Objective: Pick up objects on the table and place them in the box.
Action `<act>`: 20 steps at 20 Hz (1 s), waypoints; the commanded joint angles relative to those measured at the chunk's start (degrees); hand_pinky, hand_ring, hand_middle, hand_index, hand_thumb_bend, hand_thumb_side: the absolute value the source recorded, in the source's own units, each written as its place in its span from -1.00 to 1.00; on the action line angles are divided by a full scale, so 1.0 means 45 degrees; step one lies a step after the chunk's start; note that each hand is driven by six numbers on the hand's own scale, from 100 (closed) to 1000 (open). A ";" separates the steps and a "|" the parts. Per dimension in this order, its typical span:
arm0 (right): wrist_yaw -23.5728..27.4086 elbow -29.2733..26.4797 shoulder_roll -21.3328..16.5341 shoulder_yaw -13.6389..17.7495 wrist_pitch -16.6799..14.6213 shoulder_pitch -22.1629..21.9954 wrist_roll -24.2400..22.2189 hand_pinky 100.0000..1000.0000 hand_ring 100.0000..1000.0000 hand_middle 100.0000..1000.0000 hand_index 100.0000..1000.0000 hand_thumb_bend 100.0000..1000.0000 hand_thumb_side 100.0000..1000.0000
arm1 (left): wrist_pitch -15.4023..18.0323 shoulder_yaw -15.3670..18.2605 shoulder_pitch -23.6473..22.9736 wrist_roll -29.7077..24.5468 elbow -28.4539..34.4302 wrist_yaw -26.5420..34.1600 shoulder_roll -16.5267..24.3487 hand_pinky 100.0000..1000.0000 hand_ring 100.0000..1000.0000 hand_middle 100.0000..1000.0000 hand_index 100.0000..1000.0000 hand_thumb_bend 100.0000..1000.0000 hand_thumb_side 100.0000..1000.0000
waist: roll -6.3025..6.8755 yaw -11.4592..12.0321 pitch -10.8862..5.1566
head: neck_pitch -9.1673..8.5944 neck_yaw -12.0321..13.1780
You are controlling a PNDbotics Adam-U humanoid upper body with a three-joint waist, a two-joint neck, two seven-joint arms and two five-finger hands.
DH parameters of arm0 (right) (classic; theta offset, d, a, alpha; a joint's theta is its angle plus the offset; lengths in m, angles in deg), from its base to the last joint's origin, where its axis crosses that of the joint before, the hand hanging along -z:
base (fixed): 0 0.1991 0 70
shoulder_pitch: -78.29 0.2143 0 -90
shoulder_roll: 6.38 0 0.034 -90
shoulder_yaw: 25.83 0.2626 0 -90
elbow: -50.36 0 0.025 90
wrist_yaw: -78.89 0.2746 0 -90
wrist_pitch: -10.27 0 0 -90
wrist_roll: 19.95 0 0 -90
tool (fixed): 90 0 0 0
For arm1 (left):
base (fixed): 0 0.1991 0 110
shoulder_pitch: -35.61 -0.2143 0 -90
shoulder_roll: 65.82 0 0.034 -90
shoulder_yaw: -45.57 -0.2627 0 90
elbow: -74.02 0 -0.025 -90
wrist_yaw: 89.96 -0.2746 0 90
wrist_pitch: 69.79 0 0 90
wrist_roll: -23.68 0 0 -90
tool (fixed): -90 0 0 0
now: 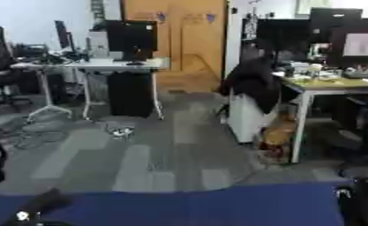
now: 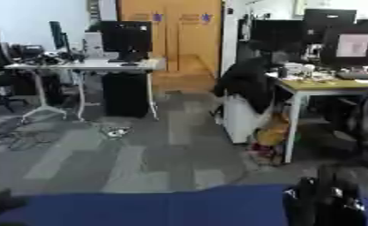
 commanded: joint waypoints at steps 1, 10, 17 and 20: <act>0.0064 -0.0185 -0.0455 0.0159 -0.0473 -0.0039 -0.0789 -0.72 -0.45 -0.20 0.29 -1.00 0.98 | -0.0027 0.0022 0.0077 -0.0051 0.0235 -0.0099 0.0175 0.36 0.41 0.69 1.00 -0.77 1.00 | 0.0005 -0.0005 -0.0139 | 0.0403 0.0419; -0.0805 -0.0185 -0.0372 0.0048 0.0051 -0.0008 -0.2382 -0.67 -0.41 -0.18 0.76 -1.00 0.73 | -0.0061 0.0009 0.0123 -0.0279 0.0235 -0.0201 0.0166 0.36 0.40 0.68 1.00 -0.78 1.00 | -0.0034 0.0063 -0.0114 | 0.2020 0.0277; -0.1729 -0.0185 -0.0384 0.0647 0.1569 -0.0335 0.2177 -0.79 -0.54 -0.37 0.52 -1.00 0.79 | -0.0378 0.0297 0.0182 -0.0679 0.0235 -0.2080 0.0381 0.05 -0.01 0.52 0.93 -1.00 0.56 | -0.0044 -0.0098 -0.0173 | 0.2946 0.1759; -0.2353 -0.0185 -0.0371 0.0643 0.1971 -0.0253 0.3432 -0.79 -0.55 -0.37 0.51 -1.00 0.79 | -0.0715 0.0432 0.0274 -0.0764 0.0235 -0.3656 0.0710 -0.26 -0.24 0.45 0.92 -1.00 0.40 | -0.0015 -0.0154 -0.0216 | 0.3478 0.2281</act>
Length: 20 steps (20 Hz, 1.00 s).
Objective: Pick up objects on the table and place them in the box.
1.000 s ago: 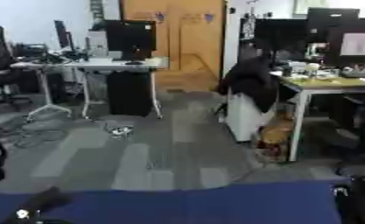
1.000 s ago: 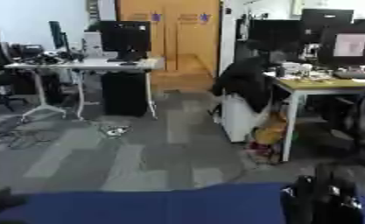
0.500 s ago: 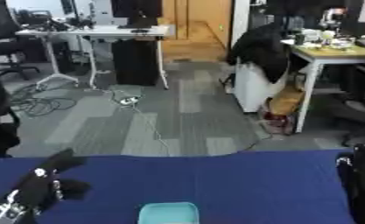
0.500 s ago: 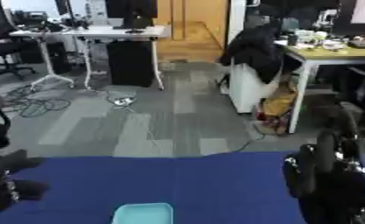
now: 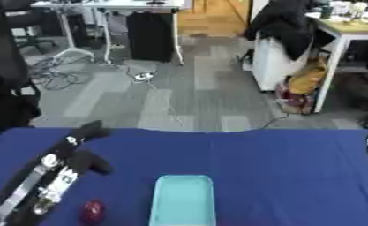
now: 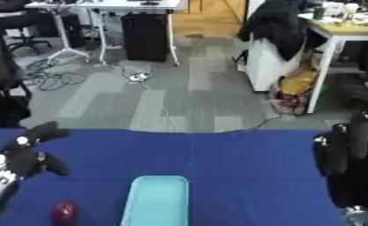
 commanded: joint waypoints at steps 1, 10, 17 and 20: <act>-0.0576 -0.0185 -0.0263 0.0133 0.0303 0.0201 0.1132 -0.79 -0.55 -0.37 0.51 -1.00 0.79 | -0.0312 0.0251 0.0286 -0.0109 0.0232 -0.1534 0.0640 -0.32 -0.28 0.43 0.91 -1.00 0.38 | 0.0034 -0.0034 -0.0224 | 0.0488 0.0578; -0.0947 -0.0185 -0.0273 -0.0009 0.0564 0.0244 0.1562 -0.80 -0.55 -0.37 0.49 -1.00 0.79 | -0.0731 0.0077 0.0898 -0.1678 0.0232 -0.4613 0.2028 -0.81 -0.56 0.33 0.78 -1.00 0.20 | 0.0137 -0.0144 -0.0291 | 0.1199 0.1204; -0.1000 -0.0185 -0.0296 -0.0038 0.0718 0.0255 0.1776 -0.80 -0.55 -0.37 0.48 -1.00 0.79 | -0.0608 -0.0241 0.1429 -0.3454 -0.0073 -0.5776 0.3149 -0.77 -0.45 0.40 0.74 -1.00 -0.18 | 0.0218 -0.0179 -0.0351 | 0.1216 0.1366; -0.0994 -0.0185 -0.0309 -0.0045 0.0769 0.0258 0.1807 -0.80 -0.55 -0.37 0.48 -1.00 0.79 | -0.0306 -0.0451 0.1794 -0.4085 -0.0243 -0.6318 0.3749 -0.73 -0.35 0.45 0.72 -0.74 -0.42 | 0.0252 -0.0219 -0.0362 | 0.1338 0.1424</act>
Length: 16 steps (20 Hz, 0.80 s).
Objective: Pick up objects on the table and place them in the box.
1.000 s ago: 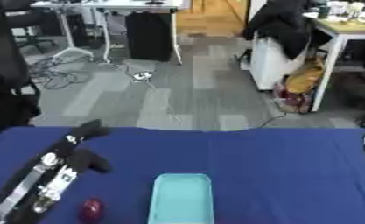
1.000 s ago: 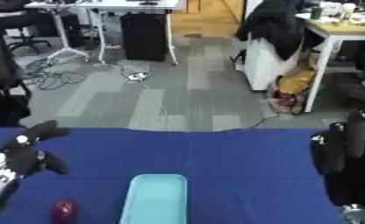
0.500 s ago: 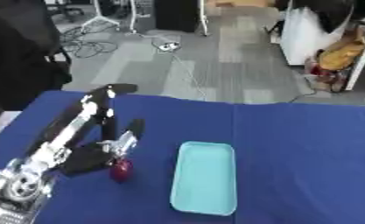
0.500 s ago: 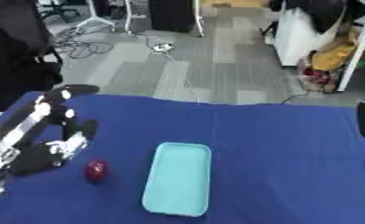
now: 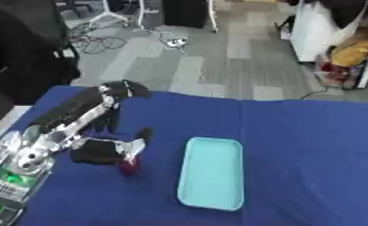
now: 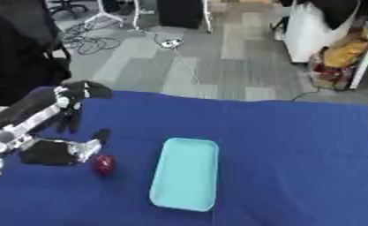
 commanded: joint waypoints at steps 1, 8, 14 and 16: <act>-0.0058 -0.0185 -0.0316 0.0045 0.0032 0.0244 0.0079 -0.80 -0.55 -0.37 0.48 -1.00 0.79 | 0.0332 -0.0166 0.0462 -0.0735 -0.0077 -0.0614 0.0998 -0.71 -0.33 0.46 0.72 -0.66 -0.46 | 0.0020 -0.0047 -0.0224 | 0.0138 0.0146; 0.0018 -0.0185 -0.0335 -0.0046 0.0282 0.0250 0.0024 -0.80 -0.55 -0.37 0.49 -1.00 0.78 | 0.1563 -0.0973 0.1369 -0.2446 -0.0941 -0.1157 0.2342 -0.57 -0.18 0.59 0.69 -0.12 -0.63 | 0.0135 -0.0125 -0.0284 | 0.0161 0.0310; 0.0088 -0.0185 -0.0345 -0.0009 0.0413 0.0304 0.0186 -0.80 -0.56 -0.38 0.47 -1.00 0.78 | 0.2542 -0.1684 0.2308 -0.3700 -0.2234 -0.1352 0.2880 -0.50 -0.16 0.56 0.67 0.06 -0.60 | 0.0203 -0.0234 -0.0295 | -0.0198 0.0249; 0.0118 -0.0185 -0.0333 0.0028 0.0422 0.0332 0.0440 -0.80 -0.56 -0.38 0.47 -1.00 0.78 | 0.2740 -0.1830 0.2549 -0.3899 -0.2662 -0.1455 0.2884 -0.54 -0.19 0.52 0.66 0.09 -0.60 | 0.0215 -0.0287 -0.0282 | -0.0464 0.0177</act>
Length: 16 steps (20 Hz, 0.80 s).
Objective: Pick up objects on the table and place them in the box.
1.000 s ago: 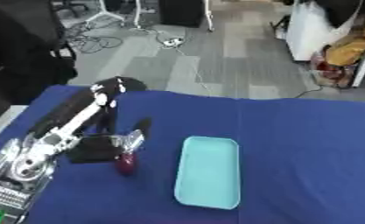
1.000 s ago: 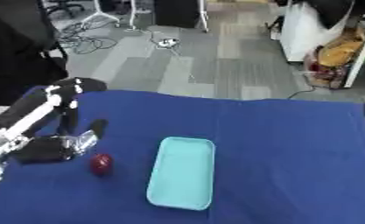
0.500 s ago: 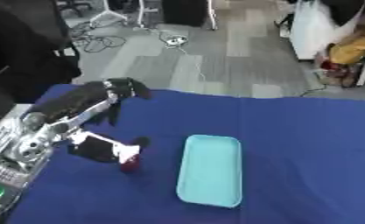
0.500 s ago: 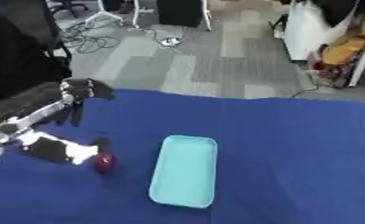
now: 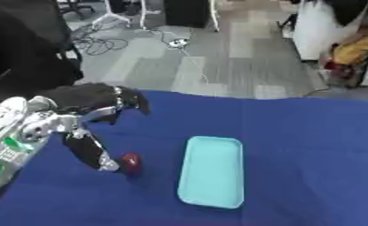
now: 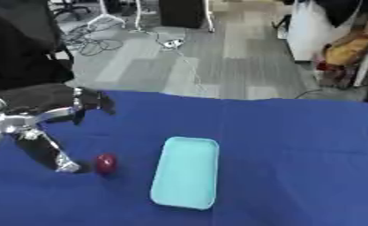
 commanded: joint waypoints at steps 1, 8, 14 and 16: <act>0.0092 -0.0185 -0.0325 0.0117 0.0015 0.0247 0.0346 -0.80 -0.56 -0.38 0.47 -1.00 0.78 | 0.0321 -0.0112 0.0463 -0.0336 -0.0554 -0.0273 0.0426 -0.57 -0.20 0.53 0.66 0.07 -0.58 | 0.0011 -0.0061 -0.0181 | -0.0467 -0.0049; 0.0153 -0.0185 -0.0303 0.0085 0.0004 0.0311 0.0650 -0.80 -0.55 -0.38 0.46 -1.00 0.78 | 0.0627 -0.0284 0.0867 -0.0604 -0.1655 -0.0687 0.0204 -0.05 0.25 0.69 0.68 -0.02 -0.41 | 0.0016 -0.0130 -0.0163 | -0.0629 0.0124; 0.0146 -0.0185 -0.0298 0.0046 0.0041 0.0311 0.0571 -0.80 -0.55 -0.38 0.47 -1.00 0.78 | 0.0844 -0.0411 0.1204 -0.0703 -0.2616 -0.1026 0.0080 0.50 0.41 0.71 0.69 0.06 -0.44 | 0.0018 -0.0149 -0.0161 | -0.0529 0.0287; 0.0146 -0.0185 -0.0299 0.0033 0.0060 0.0317 0.0541 -0.80 -0.55 -0.38 0.46 -1.00 0.78 | 0.0976 -0.0490 0.1362 -0.0769 -0.2902 -0.1076 0.0047 0.47 0.38 0.70 0.68 0.13 -0.48 | 0.0025 -0.0161 -0.0162 | -0.0508 0.0313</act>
